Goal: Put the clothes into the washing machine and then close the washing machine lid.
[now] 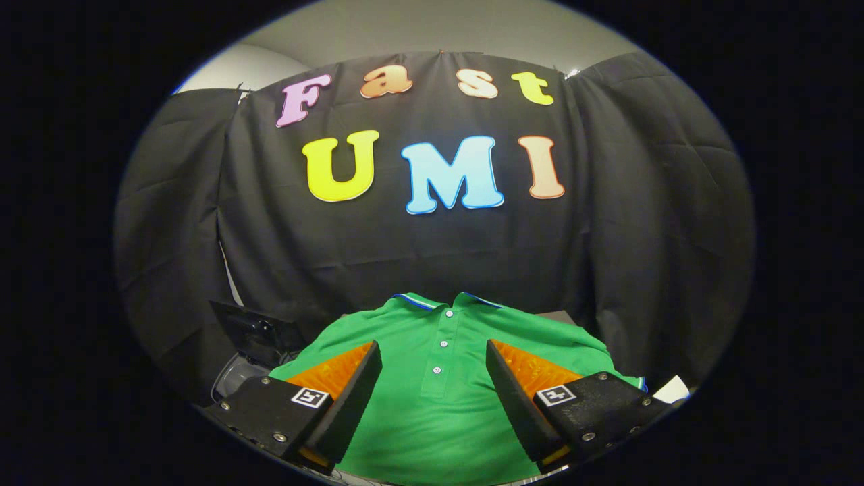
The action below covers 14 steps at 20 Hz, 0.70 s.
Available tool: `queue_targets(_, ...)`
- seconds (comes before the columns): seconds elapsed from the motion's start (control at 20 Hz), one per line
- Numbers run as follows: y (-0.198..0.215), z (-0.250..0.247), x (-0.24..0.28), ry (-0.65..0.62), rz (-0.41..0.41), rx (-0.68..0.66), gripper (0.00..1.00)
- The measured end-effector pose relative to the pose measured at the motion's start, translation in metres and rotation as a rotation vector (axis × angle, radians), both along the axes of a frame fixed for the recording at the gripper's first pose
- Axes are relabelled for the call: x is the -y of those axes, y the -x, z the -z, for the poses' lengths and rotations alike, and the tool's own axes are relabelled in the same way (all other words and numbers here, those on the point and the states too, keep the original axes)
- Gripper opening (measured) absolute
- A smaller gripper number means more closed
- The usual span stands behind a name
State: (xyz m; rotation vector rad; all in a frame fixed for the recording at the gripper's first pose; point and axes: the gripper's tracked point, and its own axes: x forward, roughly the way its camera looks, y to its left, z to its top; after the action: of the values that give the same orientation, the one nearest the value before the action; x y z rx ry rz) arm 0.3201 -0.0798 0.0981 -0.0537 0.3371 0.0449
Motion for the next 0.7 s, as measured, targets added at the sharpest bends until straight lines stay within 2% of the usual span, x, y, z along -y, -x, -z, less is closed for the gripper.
queue_targets(0.2,-0.026,0.026,-0.004,0.043,-0.011,-0.109,0.96)
queue_targets(0.5,-0.063,0.046,0.002,0.041,0.005,-0.203,0.96)
queue_targets(0.7,-0.080,0.073,0.009,0.037,0.010,-0.315,0.96)
